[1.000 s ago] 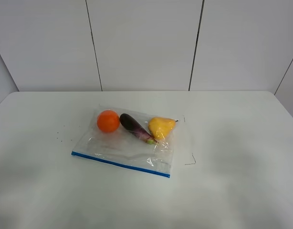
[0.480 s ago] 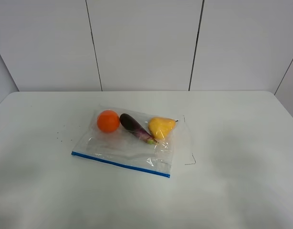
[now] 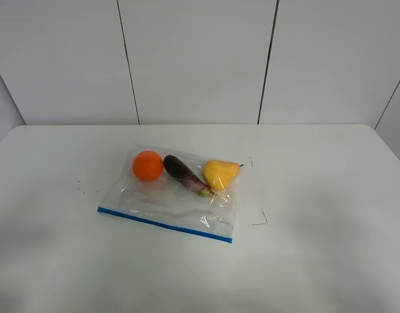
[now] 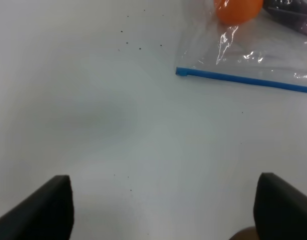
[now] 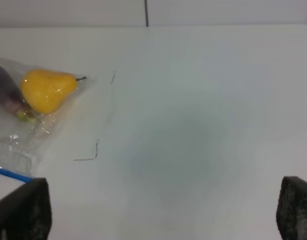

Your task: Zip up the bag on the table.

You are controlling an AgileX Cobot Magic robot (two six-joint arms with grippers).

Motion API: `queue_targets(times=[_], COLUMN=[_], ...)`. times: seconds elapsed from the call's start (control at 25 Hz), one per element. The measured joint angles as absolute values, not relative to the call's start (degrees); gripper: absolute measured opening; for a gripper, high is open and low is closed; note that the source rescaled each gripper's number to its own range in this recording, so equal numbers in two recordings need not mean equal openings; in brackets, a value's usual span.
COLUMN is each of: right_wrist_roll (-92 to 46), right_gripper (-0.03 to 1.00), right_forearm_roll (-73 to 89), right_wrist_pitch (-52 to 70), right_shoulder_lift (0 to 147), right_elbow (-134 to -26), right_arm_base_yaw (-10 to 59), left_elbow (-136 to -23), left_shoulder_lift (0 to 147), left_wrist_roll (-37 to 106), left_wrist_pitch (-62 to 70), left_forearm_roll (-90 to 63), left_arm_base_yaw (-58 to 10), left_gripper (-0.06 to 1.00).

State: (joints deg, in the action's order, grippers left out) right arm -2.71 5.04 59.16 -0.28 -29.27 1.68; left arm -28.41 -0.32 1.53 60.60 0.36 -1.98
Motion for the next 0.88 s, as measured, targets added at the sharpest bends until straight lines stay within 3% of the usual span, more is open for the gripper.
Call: queue_targets(times=[0.88], right_wrist_roll=[-2.6], right_gripper=[1.0], right_forearm_roll=[5.4], right_wrist_pitch=[58.9], right_shoulder_lift=[-0.3], right_elbow=[-28.5], right_arm_base_yaw=[0.7], left_elbow=[-28.4], left_shoulder_lift=[-0.3], left_wrist_roll=[1.5], left_wrist_pitch=[60.6], left_forearm_roll=[0.4], left_arm_base_yaw=[-2.0], left_gripper=[1.0])
